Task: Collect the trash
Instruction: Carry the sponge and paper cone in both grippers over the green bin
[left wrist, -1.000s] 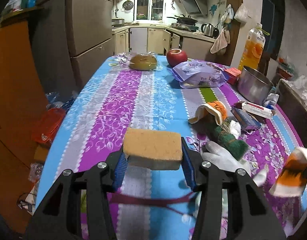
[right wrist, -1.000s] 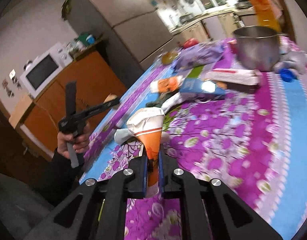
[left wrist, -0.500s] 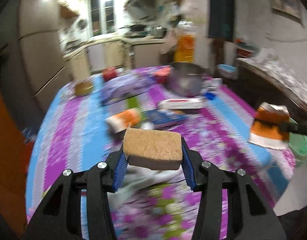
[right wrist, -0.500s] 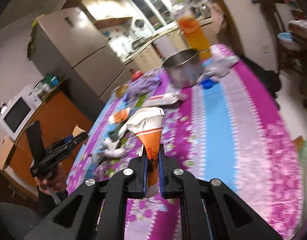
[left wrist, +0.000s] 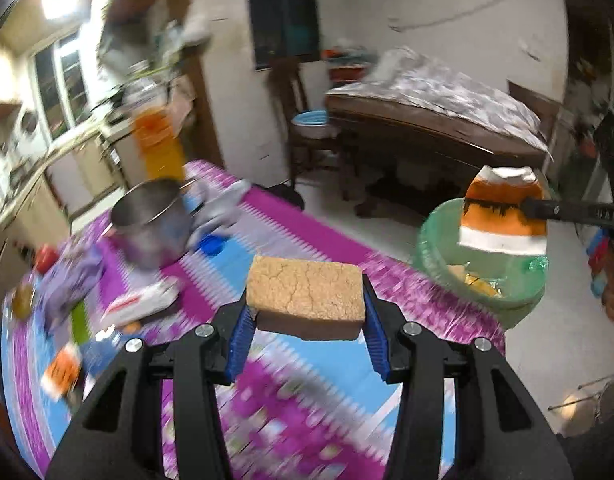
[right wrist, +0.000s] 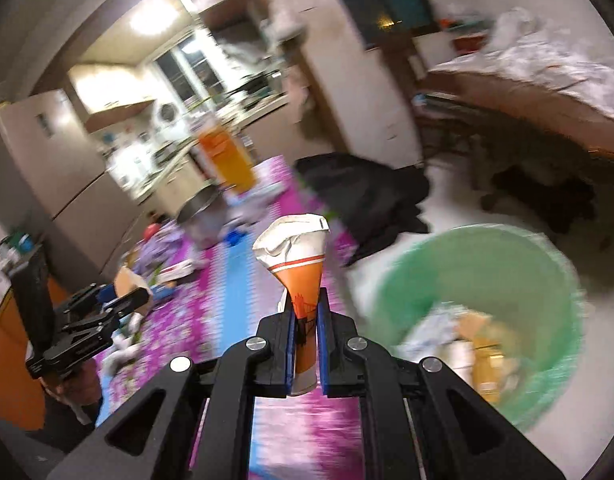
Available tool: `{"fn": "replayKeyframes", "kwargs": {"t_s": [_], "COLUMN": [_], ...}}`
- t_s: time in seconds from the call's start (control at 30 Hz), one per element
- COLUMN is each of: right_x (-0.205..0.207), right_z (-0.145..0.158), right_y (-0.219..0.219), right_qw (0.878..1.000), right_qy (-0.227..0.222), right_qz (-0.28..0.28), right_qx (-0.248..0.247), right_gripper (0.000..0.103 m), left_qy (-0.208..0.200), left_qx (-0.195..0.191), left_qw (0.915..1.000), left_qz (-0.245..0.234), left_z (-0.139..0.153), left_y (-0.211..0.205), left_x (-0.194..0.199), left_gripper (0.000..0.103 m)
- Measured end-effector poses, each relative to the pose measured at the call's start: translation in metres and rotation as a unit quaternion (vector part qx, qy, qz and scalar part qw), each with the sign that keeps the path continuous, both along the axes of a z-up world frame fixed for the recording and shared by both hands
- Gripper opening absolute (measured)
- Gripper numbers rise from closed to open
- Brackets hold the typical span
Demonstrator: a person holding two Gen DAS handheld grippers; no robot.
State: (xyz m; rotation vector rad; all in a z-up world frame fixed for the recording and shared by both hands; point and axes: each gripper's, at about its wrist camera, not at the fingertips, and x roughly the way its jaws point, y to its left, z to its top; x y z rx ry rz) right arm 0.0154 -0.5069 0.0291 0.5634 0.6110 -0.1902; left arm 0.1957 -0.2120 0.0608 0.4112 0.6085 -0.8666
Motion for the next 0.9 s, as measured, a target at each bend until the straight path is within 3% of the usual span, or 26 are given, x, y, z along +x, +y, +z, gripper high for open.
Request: {"fn": "replayKeyframes", "kwargs": {"t_s": [0.33, 0.53, 0.67, 0.9], "right_x": [-0.051, -0.056, -0.042, -0.035], "right_z": [0.018, 0.007, 0.000, -0.006], "right_y": [-0.085, -0.105, -0.100, -0.094], "right_qw": [0.993, 0.986, 0.979, 0.967], "right_qy": [0.058, 0.130, 0.172, 0.231], "right_qz": [-0.083, -0.087, -0.082, -0.068], "right_qx": [-0.058, -0.064, -0.075, -0.086], "right_gripper": [0.010, 0.010, 0.010, 0.010], "left_qy": [0.016, 0.042, 0.070, 0.063], "left_qx": [0.052, 0.070, 0.085, 0.118], "left_qw": [0.9951, 0.9836, 0.9717, 0.9586], "left_qz": [-0.083, -0.161, -0.209, -0.252], "left_z": [-0.014, -0.023, -0.037, -0.054], "left_y": [-0.118, -0.176, -0.206, -0.238], "left_x": [-0.013, -0.032, -0.043, -0.058], "left_gripper": [0.046, 0.046, 0.046, 0.046]}}
